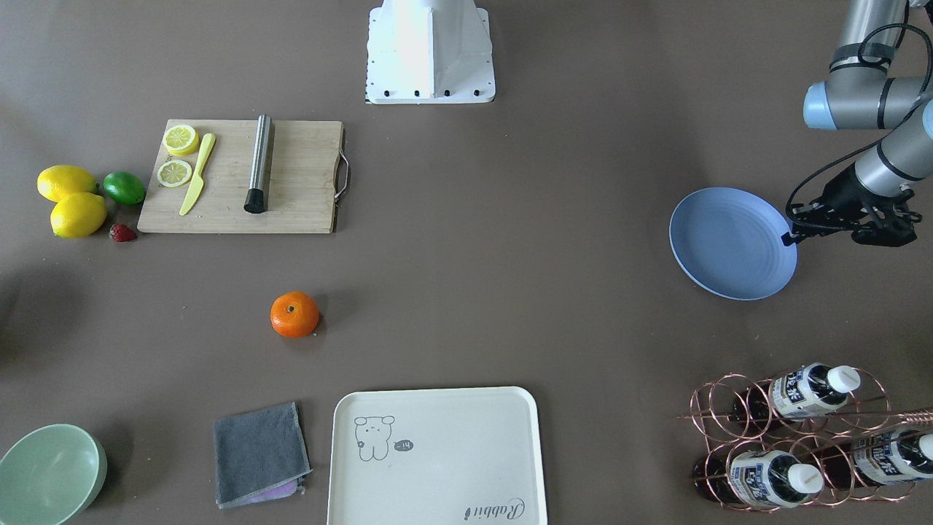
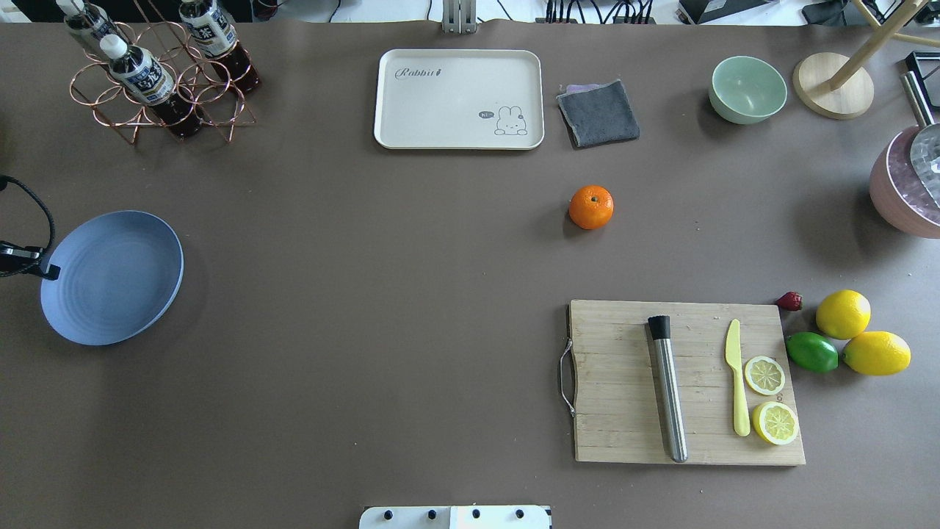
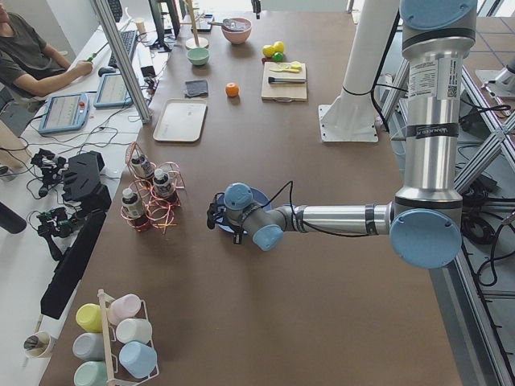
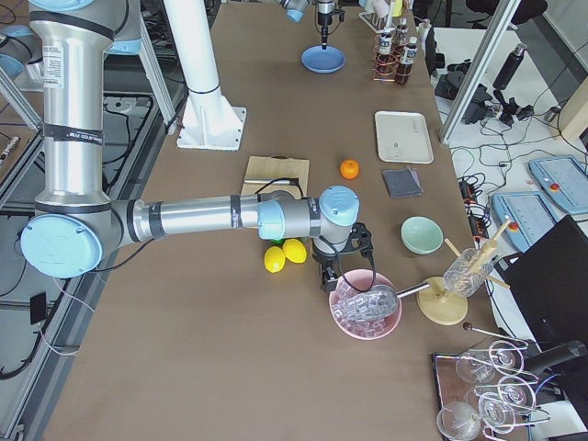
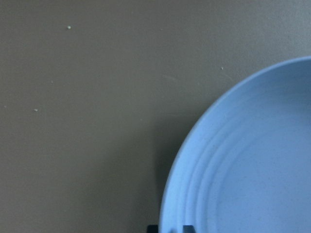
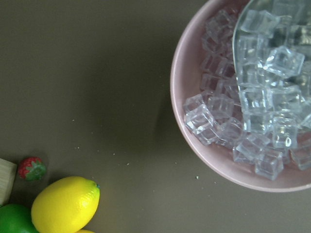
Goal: Pick orange to plate
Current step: 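Move the left gripper to the blue plate while the right gripper reaches toward the orange, then close the right gripper on the orange while the left gripper holds the plate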
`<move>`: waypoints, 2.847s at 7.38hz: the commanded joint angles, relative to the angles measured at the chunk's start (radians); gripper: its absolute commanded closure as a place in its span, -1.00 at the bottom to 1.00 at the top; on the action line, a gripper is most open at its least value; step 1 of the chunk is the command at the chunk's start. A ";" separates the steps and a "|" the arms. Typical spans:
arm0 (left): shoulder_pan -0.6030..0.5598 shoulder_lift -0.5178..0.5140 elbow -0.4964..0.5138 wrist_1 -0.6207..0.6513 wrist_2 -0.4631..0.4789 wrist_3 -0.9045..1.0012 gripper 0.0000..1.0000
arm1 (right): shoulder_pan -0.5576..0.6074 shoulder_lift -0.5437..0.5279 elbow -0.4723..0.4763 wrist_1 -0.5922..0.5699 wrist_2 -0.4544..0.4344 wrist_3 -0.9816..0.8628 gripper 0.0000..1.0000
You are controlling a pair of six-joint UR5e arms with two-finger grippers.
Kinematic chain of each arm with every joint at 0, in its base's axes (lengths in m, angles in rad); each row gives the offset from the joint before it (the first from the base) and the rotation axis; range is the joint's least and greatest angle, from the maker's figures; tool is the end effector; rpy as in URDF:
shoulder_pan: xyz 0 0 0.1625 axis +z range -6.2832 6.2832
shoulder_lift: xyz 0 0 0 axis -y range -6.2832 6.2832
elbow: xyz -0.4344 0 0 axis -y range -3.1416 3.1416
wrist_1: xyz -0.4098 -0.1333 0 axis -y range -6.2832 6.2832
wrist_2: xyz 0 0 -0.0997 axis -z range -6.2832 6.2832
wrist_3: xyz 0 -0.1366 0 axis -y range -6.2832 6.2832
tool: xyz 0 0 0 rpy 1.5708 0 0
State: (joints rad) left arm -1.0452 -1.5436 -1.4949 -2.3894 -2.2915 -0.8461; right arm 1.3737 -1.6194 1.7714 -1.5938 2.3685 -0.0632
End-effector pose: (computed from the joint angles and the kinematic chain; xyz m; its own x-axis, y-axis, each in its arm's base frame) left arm 0.2328 -0.4874 0.6510 0.5704 0.0093 -0.8213 0.0730 0.9954 0.0620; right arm -0.0621 -0.4925 0.6161 0.6532 -0.2880 0.7003 0.2359 0.9562 0.1732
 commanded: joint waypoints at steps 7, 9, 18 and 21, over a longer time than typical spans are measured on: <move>0.529 -0.396 -0.234 0.257 0.415 -0.750 1.00 | -0.479 0.422 0.053 0.000 -0.145 0.690 -1.00; 0.602 -0.502 -0.203 0.330 0.481 -0.809 1.00 | -0.522 0.499 0.004 0.000 -0.178 0.761 -1.00; 0.620 -0.506 -0.205 0.346 0.484 -0.798 -0.95 | -0.603 0.685 -0.367 0.232 -0.314 0.924 -1.00; 0.619 -0.507 -0.205 0.346 0.486 -0.798 -0.95 | -0.617 0.690 -0.412 0.245 -0.360 0.907 -1.00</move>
State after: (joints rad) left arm -0.4261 -2.0508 -1.6996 -2.0433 -1.8067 -1.6444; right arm 0.7624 -0.9361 1.3818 -1.3515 2.0209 0.8476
